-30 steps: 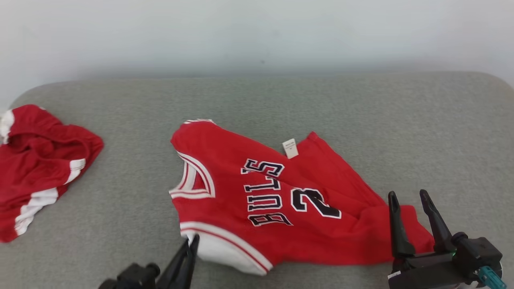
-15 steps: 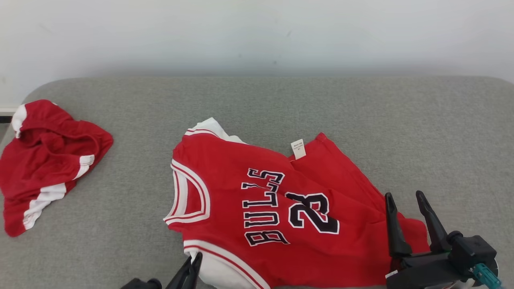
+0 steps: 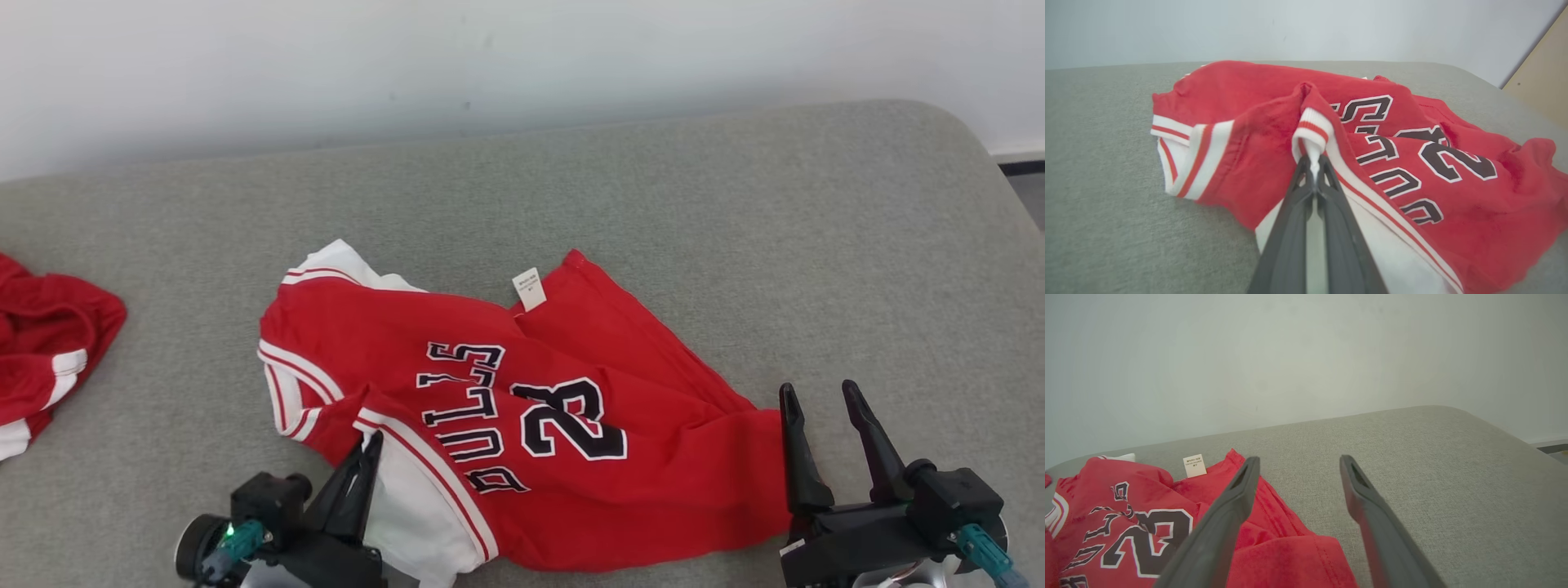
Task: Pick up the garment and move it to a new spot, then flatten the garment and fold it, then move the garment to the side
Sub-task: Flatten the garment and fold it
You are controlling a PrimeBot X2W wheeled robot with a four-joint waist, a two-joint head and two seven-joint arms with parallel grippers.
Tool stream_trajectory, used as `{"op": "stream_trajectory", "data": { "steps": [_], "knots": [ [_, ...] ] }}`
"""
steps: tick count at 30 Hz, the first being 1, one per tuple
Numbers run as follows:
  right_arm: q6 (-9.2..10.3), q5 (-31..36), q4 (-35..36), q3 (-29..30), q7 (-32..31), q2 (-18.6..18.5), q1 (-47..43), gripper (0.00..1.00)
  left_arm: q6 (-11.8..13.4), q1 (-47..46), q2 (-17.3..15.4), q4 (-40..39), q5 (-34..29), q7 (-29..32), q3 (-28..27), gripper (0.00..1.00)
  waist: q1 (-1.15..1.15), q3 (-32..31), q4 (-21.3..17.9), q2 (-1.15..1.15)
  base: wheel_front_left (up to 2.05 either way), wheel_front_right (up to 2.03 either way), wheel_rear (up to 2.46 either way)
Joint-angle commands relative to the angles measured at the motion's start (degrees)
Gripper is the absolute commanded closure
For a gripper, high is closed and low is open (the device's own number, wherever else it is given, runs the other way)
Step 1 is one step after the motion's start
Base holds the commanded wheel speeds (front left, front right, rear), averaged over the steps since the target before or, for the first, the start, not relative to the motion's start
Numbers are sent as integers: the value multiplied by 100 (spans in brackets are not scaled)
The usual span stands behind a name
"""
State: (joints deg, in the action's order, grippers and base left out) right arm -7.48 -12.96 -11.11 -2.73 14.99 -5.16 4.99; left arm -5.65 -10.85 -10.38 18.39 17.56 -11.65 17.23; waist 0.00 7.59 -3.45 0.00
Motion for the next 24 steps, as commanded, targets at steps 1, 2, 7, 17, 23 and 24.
{"op": "stream_trajectory", "data": {
  "steps": [1,2,7,17,23,24],
  "knots": [
    [-4,33,-29,24,27,22,58,0,-36,-207,39,306,37,-94,23,100,0,110,-143,0,0,0,0],
    [-4,38,-41,30,27,35,59,0,-53,-293,60,475,53,-146,22,100,0,110,-150,0,0,0,0],
    [-4,51,-124,74,26,71,22,0,-74,-556,166,1131,35,-310,39,0,0,28,-106,0,0,0,0],
    [-4,10,-140,129,27,105,-77,0,-44,-133,230,388,-103,-346,-261,0,0,-121,249,0,0,0,0],
    [-4,1,-159,91,27,125,-103,0,-42,356,53,35,-244,-348,-388,0,0,-135,394,0,0,0,0],
    [-4,-1,-165,77,27,129,-92,0,-43,373,38,40,-250,-348,-404,0,0,-132,394,0,0,0,0]
  ]
}}
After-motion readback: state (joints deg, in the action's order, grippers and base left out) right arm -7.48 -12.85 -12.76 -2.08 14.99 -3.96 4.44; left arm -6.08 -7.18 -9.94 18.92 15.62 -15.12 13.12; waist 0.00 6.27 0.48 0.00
